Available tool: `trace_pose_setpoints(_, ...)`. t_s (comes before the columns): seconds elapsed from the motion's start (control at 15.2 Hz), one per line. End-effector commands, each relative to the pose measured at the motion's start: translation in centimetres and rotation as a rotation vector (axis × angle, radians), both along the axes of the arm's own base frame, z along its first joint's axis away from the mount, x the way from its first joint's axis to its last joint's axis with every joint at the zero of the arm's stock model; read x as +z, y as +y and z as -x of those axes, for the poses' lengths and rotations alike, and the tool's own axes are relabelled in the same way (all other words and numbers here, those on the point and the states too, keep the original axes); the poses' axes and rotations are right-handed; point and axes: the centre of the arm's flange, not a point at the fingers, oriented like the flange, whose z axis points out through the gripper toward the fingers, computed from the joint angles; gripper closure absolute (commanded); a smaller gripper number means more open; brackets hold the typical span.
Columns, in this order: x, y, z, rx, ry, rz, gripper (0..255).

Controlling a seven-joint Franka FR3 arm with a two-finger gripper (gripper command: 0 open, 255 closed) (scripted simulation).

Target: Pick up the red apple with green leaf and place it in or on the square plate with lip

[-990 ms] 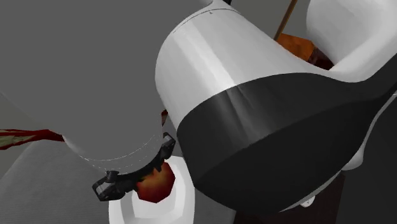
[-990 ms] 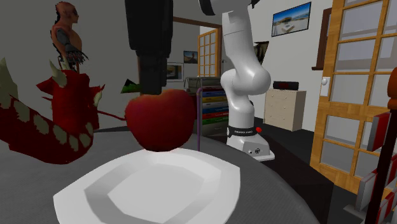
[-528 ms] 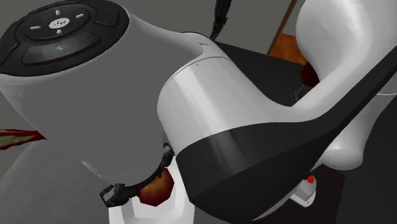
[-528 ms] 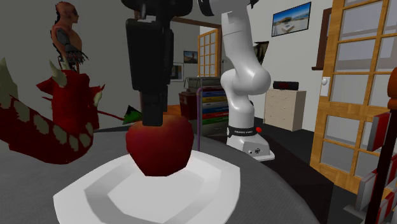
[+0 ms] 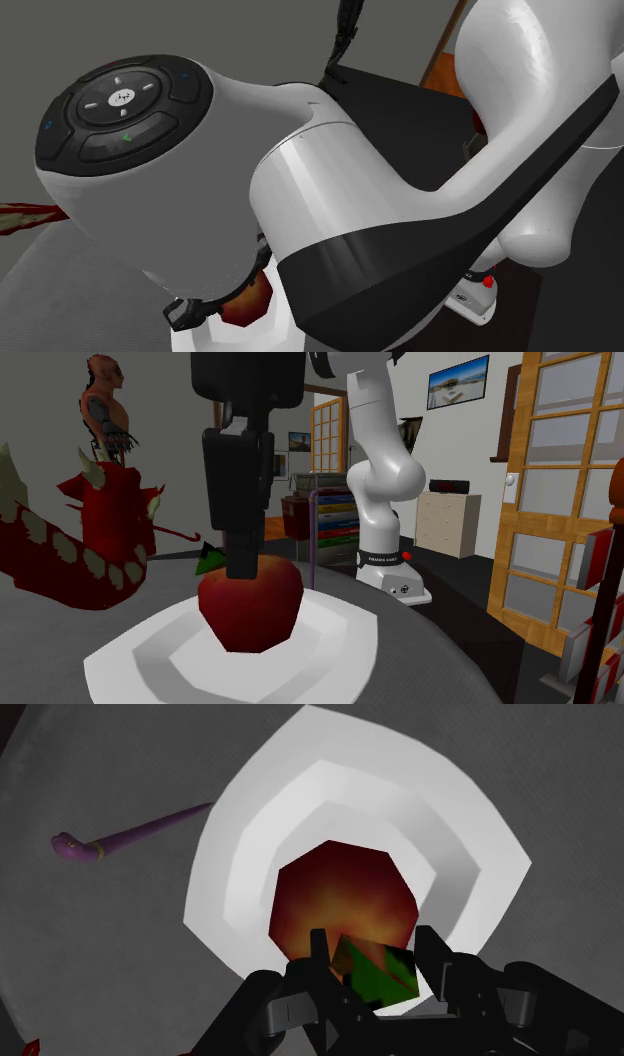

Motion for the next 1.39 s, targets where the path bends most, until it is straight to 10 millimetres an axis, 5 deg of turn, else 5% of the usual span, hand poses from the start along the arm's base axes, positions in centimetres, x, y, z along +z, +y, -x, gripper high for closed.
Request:
trace_pose_setpoints(0.0, 0.0, 0.0, 0.0, 0.0, 0.0, 0.0, 255)
trace_pose_setpoints(0.13, 0.0, 0.0, 0.0, 0.0, 0.0, 0.0, 255)
trace_pose_setpoints(0.2, 0.0, 0.0, 0.0, 0.0, 0.0, 0.0, 0)
trace_pose_setpoints(0.53, 0.0, 0.0, 0.0, 0.0, 0.0, 0.0, 0)
trace_pose_setpoints(0.79, 5.0, 0.5, 0.4, 0.0, 0.0, 0.0, 0)
trace_pose_setpoints(1.32, 5.0, 0.5, 0.4, 0.0, 0.0, 0.0, 0)
